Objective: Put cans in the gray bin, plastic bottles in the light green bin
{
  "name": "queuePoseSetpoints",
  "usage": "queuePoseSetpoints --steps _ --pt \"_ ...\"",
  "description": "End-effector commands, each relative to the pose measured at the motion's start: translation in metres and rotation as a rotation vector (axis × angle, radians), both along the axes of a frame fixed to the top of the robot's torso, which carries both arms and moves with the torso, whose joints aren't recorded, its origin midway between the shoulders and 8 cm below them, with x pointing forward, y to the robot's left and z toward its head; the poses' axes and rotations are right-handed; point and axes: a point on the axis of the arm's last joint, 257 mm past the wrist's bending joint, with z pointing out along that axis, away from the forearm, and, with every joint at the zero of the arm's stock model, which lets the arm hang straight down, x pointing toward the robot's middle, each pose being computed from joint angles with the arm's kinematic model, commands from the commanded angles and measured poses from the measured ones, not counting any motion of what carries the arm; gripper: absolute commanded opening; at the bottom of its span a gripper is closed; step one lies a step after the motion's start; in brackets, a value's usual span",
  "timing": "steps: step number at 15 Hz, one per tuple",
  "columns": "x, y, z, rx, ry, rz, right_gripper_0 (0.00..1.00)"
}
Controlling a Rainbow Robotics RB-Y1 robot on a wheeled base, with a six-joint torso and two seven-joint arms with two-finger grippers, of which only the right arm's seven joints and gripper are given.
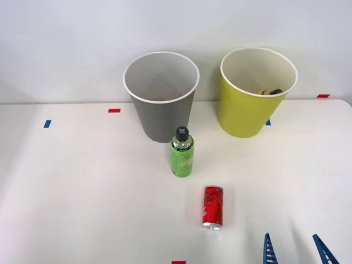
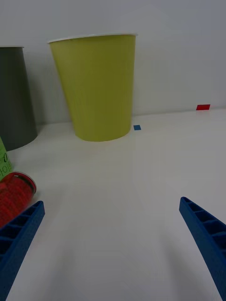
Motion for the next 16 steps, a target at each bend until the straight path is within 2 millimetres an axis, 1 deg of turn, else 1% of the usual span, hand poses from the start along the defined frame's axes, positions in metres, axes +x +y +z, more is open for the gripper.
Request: queuePoseSetpoints --steps 1,16 --pt "0.0000 0.0000 0.0000 0.000 0.000 0.000 1.00" --pt "0.0000 0.0000 0.0000 0.000 0.000 0.000 1.00"
